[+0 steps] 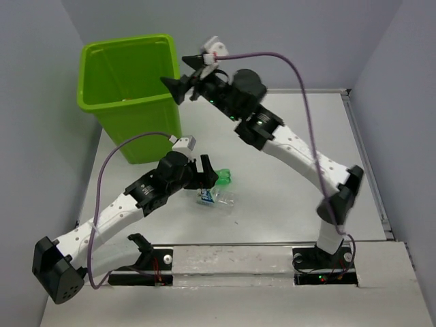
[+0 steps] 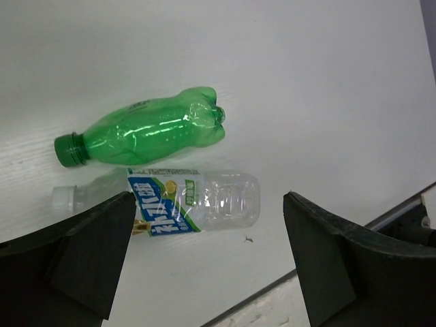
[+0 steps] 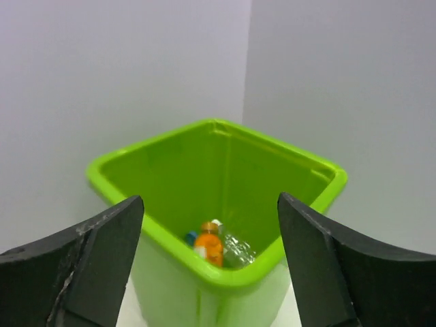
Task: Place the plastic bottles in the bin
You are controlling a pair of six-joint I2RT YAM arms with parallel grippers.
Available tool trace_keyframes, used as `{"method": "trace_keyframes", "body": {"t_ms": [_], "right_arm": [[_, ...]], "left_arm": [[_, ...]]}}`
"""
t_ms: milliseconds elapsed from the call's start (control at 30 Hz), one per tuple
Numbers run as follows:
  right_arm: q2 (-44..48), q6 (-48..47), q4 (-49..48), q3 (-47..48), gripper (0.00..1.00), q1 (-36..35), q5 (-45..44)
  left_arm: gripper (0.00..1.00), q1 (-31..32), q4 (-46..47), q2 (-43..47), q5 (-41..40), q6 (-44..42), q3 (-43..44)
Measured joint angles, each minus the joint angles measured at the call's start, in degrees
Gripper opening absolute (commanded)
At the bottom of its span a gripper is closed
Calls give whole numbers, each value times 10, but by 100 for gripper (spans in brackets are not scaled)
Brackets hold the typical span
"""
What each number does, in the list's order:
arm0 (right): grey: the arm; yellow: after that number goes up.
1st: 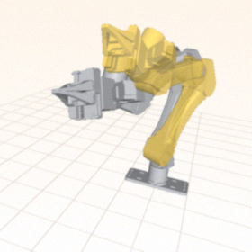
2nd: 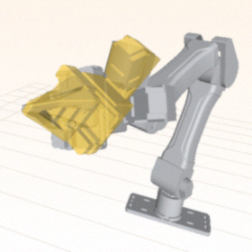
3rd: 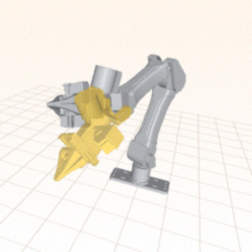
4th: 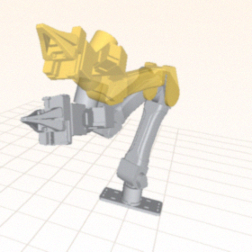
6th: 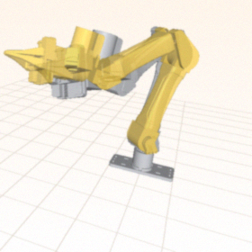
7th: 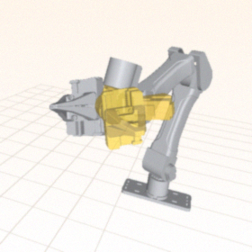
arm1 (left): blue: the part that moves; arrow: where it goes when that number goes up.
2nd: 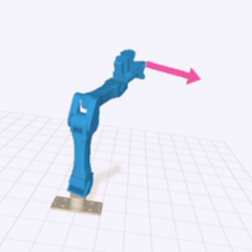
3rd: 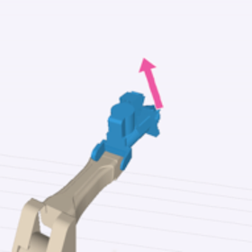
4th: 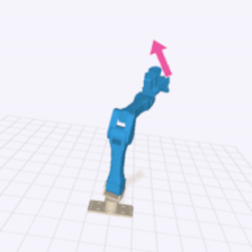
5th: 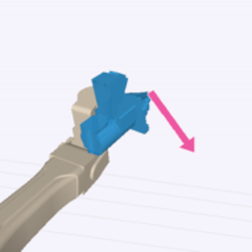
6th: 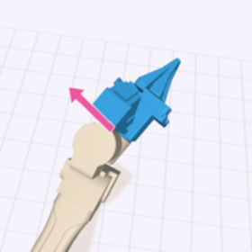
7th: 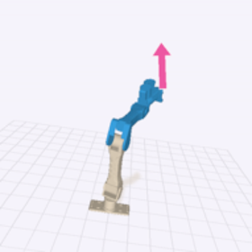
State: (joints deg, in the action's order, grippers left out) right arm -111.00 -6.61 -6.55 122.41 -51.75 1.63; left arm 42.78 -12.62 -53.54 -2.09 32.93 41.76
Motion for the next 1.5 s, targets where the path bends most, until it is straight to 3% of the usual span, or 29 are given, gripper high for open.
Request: {"method": "trace_keyframes", "body": {"t_ms": [33,133,300,400,567,833,1100,1233,1500], "right_arm": [[36,5,-16,-40,72,2,4],[254,25,-51,-277,59,27,30],[525,96,-76,-558,56,66,37],[604,143,-72,-669,56,63,34],[683,211,25,-836,58,64,30],[777,266,116,-912,66,64,49],[768,292,120,-915,75,64,64],[732,293,121,-915,89,64,85],[633,287,117,-915,95,64,120]], "left_arm": [[99,2,-5,-12,-9,-11,16],[99,10,-14,-45,-31,-51,53],[99,18,-23,-120,-51,-135,109],[99,19,-27,-179,-61,-179,134],[99,18,-29,-264,-65,-258,141],[99,19,-32,-325,-40,-341,188],[98,19,-40,-450,-26,-363,246],[76,19,-55,-492,-40,-365,246],[43,18,-61,-497,-62,-363,249]]}}
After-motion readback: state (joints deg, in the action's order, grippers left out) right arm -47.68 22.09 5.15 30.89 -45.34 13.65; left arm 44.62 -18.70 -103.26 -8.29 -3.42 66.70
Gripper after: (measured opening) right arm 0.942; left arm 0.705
